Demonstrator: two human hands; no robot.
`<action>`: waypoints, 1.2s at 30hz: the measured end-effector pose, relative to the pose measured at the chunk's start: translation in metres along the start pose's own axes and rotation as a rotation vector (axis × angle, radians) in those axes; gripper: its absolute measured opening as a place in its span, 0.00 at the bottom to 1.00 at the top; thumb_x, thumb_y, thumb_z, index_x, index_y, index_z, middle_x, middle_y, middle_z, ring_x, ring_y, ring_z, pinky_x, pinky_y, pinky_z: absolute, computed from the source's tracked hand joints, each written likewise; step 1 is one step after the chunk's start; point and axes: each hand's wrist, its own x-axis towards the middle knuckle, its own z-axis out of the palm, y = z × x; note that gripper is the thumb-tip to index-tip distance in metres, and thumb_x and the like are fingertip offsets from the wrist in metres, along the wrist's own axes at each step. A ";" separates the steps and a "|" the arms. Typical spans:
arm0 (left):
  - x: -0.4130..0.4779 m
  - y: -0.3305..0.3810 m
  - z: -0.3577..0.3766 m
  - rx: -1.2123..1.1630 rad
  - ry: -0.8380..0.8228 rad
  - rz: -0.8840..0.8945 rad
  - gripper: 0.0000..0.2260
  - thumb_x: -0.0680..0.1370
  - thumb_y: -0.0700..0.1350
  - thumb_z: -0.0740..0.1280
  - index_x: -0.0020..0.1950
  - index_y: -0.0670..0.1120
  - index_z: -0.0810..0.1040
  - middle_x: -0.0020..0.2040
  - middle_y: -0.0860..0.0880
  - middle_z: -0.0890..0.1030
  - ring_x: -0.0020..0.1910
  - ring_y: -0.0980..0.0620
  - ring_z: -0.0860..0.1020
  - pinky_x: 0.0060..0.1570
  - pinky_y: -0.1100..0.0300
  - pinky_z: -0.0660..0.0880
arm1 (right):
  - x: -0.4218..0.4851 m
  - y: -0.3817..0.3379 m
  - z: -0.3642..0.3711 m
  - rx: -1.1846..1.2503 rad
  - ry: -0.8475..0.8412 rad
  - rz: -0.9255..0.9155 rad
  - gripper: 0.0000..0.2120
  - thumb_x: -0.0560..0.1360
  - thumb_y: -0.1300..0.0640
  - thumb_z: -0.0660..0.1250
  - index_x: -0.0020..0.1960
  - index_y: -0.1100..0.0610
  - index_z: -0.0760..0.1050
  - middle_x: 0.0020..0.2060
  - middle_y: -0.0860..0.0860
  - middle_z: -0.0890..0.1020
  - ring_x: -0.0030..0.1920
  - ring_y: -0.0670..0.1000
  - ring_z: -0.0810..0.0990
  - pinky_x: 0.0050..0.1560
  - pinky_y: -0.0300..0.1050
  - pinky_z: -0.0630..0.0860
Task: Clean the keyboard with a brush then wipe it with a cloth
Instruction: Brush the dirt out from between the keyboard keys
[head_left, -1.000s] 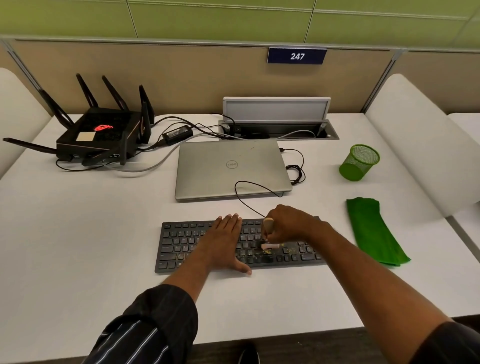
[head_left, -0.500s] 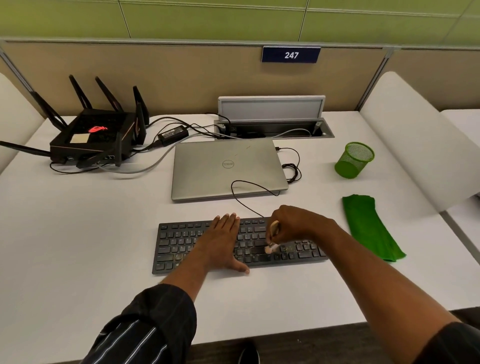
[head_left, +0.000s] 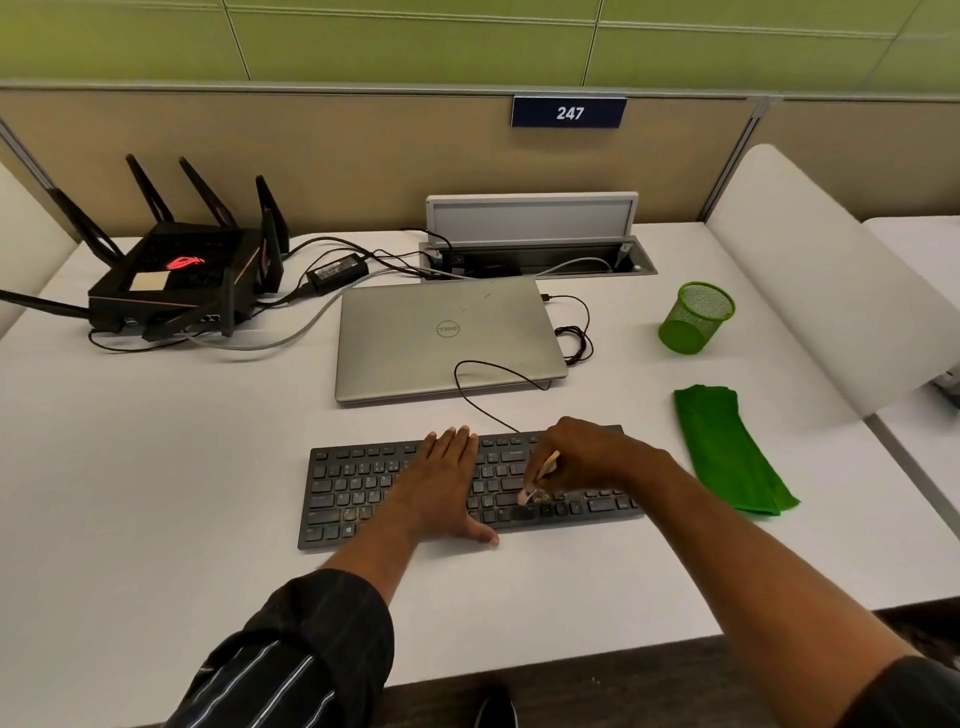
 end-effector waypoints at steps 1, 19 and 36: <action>0.000 0.001 0.000 -0.002 0.001 -0.001 0.62 0.68 0.79 0.62 0.82 0.40 0.37 0.83 0.40 0.41 0.82 0.42 0.40 0.80 0.44 0.42 | -0.001 0.001 -0.001 0.016 0.017 0.012 0.10 0.72 0.61 0.74 0.50 0.50 0.86 0.47 0.45 0.87 0.45 0.40 0.83 0.47 0.37 0.78; 0.001 0.002 0.002 -0.023 0.000 0.005 0.61 0.68 0.78 0.64 0.82 0.41 0.38 0.83 0.40 0.41 0.82 0.42 0.41 0.80 0.43 0.44 | -0.012 0.000 0.005 0.099 0.175 0.102 0.09 0.72 0.61 0.72 0.48 0.51 0.87 0.44 0.44 0.87 0.42 0.39 0.81 0.38 0.26 0.70; 0.003 0.005 0.004 -0.019 0.004 -0.009 0.61 0.69 0.78 0.64 0.82 0.41 0.38 0.83 0.40 0.41 0.82 0.41 0.40 0.80 0.43 0.43 | -0.020 -0.007 0.042 0.265 0.429 0.264 0.07 0.72 0.61 0.71 0.36 0.54 0.79 0.28 0.44 0.79 0.29 0.37 0.76 0.29 0.29 0.68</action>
